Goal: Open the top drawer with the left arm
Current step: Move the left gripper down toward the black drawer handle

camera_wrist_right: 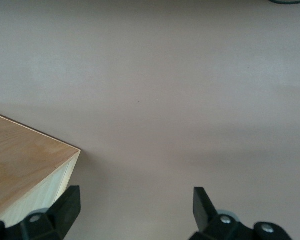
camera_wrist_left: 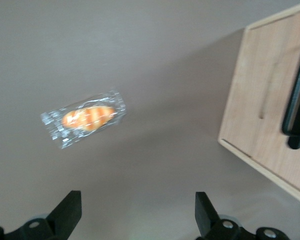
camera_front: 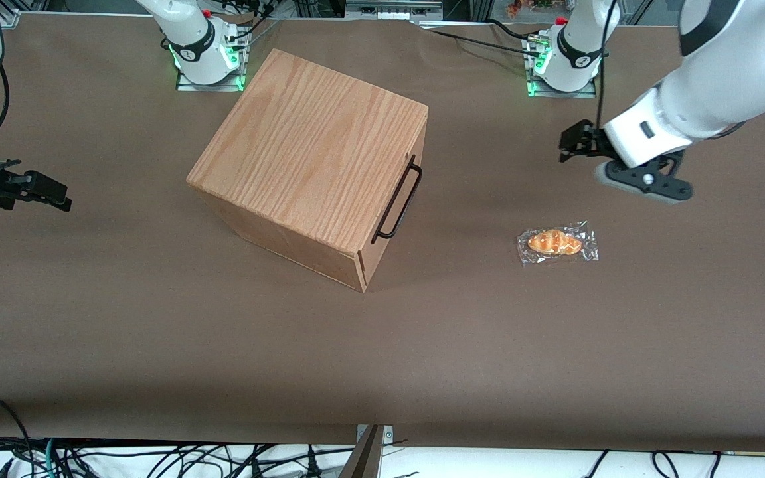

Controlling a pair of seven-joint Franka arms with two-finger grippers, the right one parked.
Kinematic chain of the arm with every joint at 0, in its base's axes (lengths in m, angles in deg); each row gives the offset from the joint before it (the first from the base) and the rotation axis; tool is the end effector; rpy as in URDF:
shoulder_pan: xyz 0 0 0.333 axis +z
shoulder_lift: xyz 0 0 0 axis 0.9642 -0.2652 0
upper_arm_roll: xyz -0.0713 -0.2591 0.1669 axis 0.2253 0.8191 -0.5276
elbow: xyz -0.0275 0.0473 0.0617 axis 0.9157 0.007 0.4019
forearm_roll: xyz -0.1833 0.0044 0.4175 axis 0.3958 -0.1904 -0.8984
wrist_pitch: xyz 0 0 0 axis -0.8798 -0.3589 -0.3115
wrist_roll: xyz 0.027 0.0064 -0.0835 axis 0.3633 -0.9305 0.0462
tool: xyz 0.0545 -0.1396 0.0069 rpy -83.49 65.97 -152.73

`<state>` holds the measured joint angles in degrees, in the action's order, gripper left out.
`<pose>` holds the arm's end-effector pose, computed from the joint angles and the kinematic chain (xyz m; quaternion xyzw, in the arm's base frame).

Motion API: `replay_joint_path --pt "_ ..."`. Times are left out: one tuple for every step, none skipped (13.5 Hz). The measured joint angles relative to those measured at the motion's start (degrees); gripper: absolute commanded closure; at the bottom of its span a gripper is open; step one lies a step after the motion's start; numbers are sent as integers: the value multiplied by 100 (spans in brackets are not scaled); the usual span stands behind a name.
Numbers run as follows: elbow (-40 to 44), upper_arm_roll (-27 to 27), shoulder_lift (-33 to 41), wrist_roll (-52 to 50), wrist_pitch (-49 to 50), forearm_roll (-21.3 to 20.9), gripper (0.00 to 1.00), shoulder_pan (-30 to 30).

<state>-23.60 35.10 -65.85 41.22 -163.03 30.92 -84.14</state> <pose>0.6132 -0.2037 0.5030 0.9847 -0.1295 -0.0823 0.0826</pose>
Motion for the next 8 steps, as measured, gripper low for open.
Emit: replay_joint_path --pt "180 32 -256 -1 -46 119 0 -139" --pt "360 50 -538 -1 -124 270 0 -301" --pt "519 64 -818 -10 -282 417 0 -459" --pt "649 72 -1076 -21 -511 609 0 -584" --pt "729 73 -1258 -20 -716 848 0 -638" --pt "766 72 -1395 -14 -873 1068 0 -644" --pt "779 70 -1498 -1 -998 1225 0 -643" --pt "784 81 -1589 11 -1138 1338 0 -656"
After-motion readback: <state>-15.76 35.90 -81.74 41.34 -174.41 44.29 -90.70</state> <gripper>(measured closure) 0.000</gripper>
